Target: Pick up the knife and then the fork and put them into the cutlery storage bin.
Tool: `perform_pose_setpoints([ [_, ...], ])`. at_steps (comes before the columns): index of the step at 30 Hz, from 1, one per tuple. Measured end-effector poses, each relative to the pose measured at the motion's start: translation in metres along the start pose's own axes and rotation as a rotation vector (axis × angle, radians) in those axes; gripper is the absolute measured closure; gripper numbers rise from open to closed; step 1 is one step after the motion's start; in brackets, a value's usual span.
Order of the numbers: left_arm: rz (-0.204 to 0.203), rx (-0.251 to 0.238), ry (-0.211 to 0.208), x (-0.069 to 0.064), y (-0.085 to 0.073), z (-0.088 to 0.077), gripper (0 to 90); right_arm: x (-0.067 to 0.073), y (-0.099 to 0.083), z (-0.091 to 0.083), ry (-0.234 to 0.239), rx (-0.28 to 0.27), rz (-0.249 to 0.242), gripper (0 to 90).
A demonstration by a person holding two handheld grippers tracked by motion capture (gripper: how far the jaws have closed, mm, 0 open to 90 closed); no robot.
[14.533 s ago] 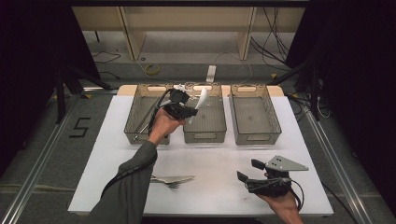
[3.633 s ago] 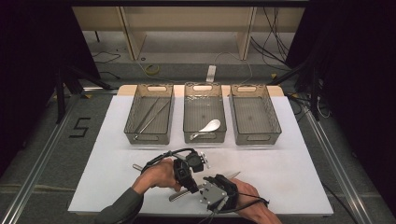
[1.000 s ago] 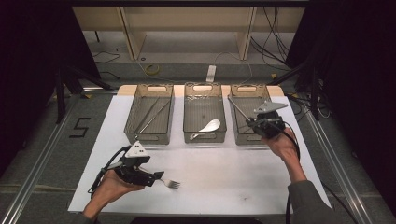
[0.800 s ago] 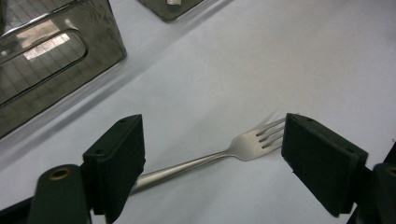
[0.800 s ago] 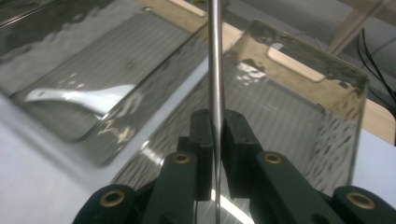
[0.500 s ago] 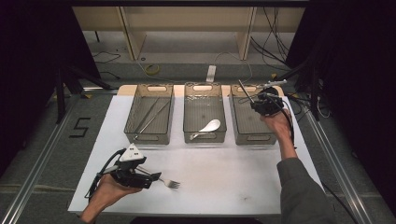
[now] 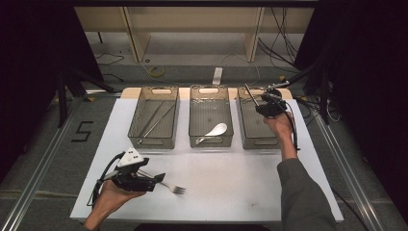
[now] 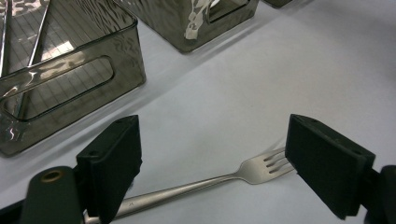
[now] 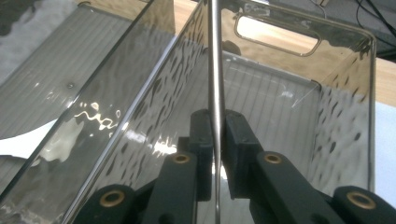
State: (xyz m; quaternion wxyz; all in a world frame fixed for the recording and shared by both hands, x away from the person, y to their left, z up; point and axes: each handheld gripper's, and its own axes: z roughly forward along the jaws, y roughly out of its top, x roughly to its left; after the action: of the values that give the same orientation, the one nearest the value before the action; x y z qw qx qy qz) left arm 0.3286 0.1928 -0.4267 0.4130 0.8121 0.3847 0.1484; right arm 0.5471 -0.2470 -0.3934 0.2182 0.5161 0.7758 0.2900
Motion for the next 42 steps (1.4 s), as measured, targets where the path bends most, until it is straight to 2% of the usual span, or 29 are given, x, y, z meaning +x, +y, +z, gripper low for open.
perform_pose_setpoints([
  [4, -0.005, 0.006, -0.002, 0.001, -0.001, 0.000, 18.2, 0.001, 0.000, 0.005, -0.015, -0.001, 0.021, 82.5],
  [6, -0.004, 0.013, -0.003, 0.001, -0.001, 0.000, 18.1, 0.002, -0.001, 0.007, -0.023, -0.005, 0.037, 75.7],
  [9, 0.000, 0.021, -0.002, 0.001, -0.002, 0.001, 18.1, 0.005, 0.000, 0.005, 0.017, -0.018, 0.050, 62.2],
  [12, 0.002, 0.031, 0.001, 0.001, -0.002, 0.001, 18.1, 0.008, 0.001, 0.000, 0.027, -0.024, 0.019, 56.2],
  [15, -0.002, 0.034, 0.002, 0.002, -0.002, 0.001, 18.1, 0.009, 0.001, -0.006, 0.044, -0.032, 0.007, 52.0],
  [22, 0.001, 0.044, 0.010, 0.005, 0.000, 0.000, 18.2, 0.018, -0.004, -0.033, 0.122, -0.111, -0.010, 40.8],
  [26, 0.013, 0.065, 0.010, 0.007, 0.001, 0.000, 18.3, 0.028, -0.016, -0.051, 0.185, -0.157, -0.033, 37.9],
  [31, 0.033, 0.094, 0.021, 0.009, 0.004, 0.001, 18.6, 0.043, -0.037, -0.072, 0.237, -0.195, -0.058, 34.2],
  [34, 0.044, 0.111, 0.023, 0.010, 0.006, 0.002, 19.0, 0.051, -0.051, -0.084, 0.248, -0.212, -0.080, 33.0],
  [37, 0.050, 0.126, 0.022, 0.012, 0.009, 0.004, 19.4, 0.056, -0.066, -0.093, 0.262, -0.229, -0.076, 31.9],
  [39, 0.062, 0.132, 0.034, 0.013, 0.012, 0.006, 19.7, 0.060, -0.076, -0.097, 0.272, -0.235, -0.080, 30.8],
  [42, 0.070, 0.150, 0.030, 0.015, 0.017, 0.008, 19.7, 0.064, -0.090, -0.101, 0.298, -0.240, -0.090, 30.6],
])
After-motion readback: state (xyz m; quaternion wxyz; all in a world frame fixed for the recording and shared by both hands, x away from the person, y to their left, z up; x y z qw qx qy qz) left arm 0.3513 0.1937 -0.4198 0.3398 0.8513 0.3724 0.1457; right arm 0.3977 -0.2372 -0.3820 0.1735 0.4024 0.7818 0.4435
